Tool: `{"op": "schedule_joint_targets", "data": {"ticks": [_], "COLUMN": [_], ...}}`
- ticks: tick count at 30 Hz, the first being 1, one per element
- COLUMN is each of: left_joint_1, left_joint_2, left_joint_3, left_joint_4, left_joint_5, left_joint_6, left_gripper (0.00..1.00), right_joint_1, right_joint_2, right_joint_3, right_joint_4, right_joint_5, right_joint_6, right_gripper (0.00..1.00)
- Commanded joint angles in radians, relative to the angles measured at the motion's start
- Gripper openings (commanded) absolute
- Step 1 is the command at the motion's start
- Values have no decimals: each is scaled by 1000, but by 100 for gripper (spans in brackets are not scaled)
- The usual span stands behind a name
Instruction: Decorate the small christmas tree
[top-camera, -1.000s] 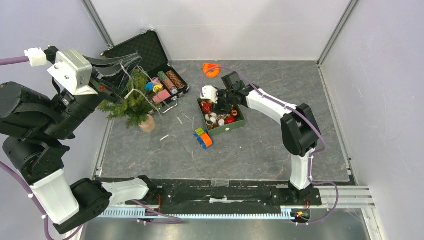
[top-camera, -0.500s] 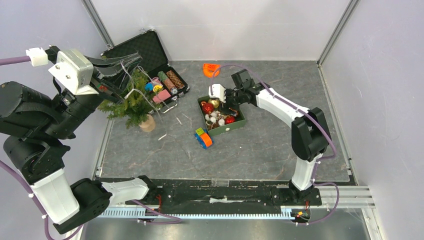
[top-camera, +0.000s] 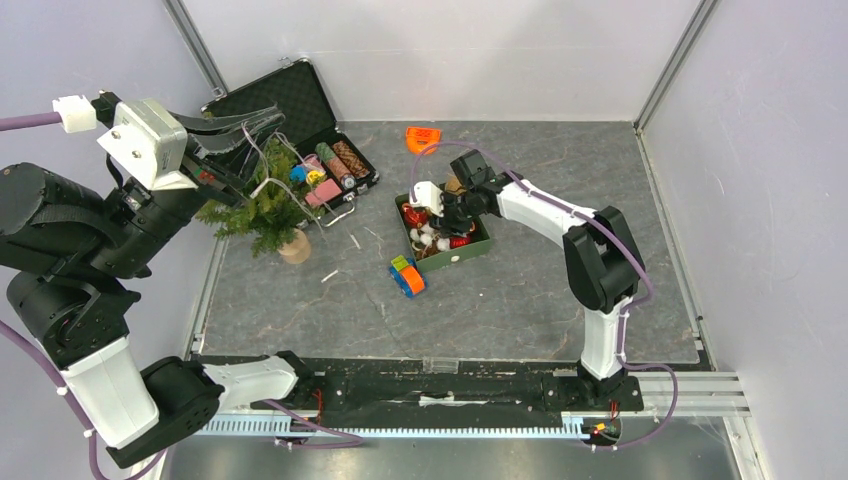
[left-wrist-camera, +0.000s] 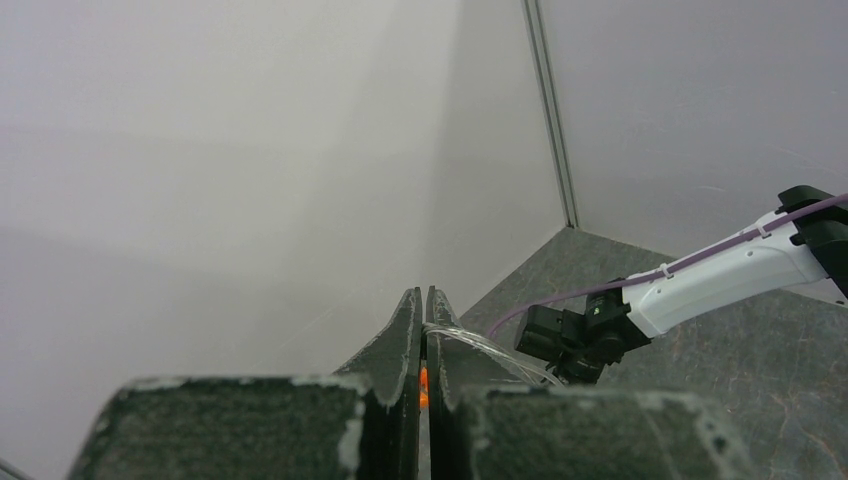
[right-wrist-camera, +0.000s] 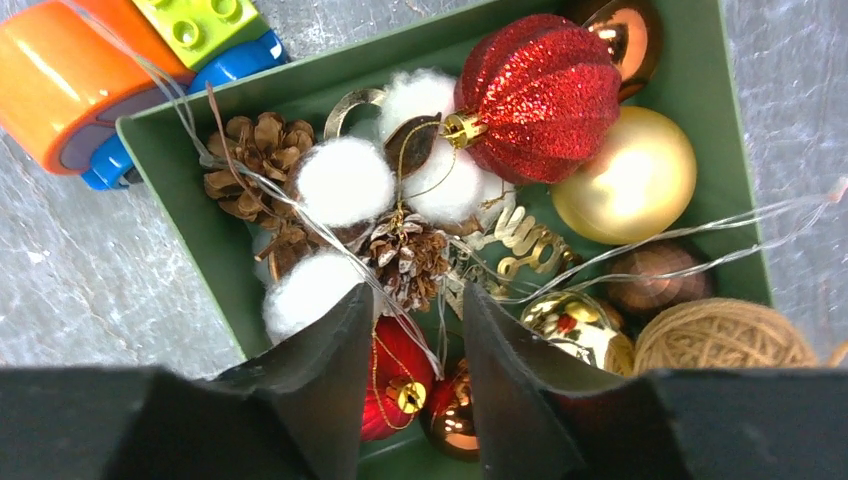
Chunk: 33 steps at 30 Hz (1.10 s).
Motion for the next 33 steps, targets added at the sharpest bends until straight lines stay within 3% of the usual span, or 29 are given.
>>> {"op": "schedule_joint_targets", "data": {"ticks": [1, 5, 6, 15, 24, 29, 33], "left_joint_1": [-1, -1, -1, -1, -1, 0, -1], "left_joint_2": [3, -7, -10, -60, -125, -144, -164], "left_joint_3": [-5, -24, -30, -205, -325, -348, -382], "left_joint_4": [-8, -11, -12, 3, 30, 38, 37], "left_joint_5": [11, 7, 5, -44, -108, -120, -92], "left_joint_6": [21, 22, 22, -11, -13, -8, -19], "left_gripper": [2, 2, 2, 2, 2, 2, 2], "right_joint_1": [1, 1, 1, 1, 1, 1, 1], "right_joint_2": [1, -23, -36, -340, -633, -639, -691], "right_joint_3": [60, 76, 80, 67, 162, 366, 423], "right_joint_4": [12, 18, 23, 248, 650, 698, 678], "right_joint_5": [-7, -1, 3, 98, 84, 113, 120], "right_joint_6": [13, 34, 42, 265, 558, 634, 653], "right_gripper": [32, 3, 0, 0, 0, 0, 0]}}
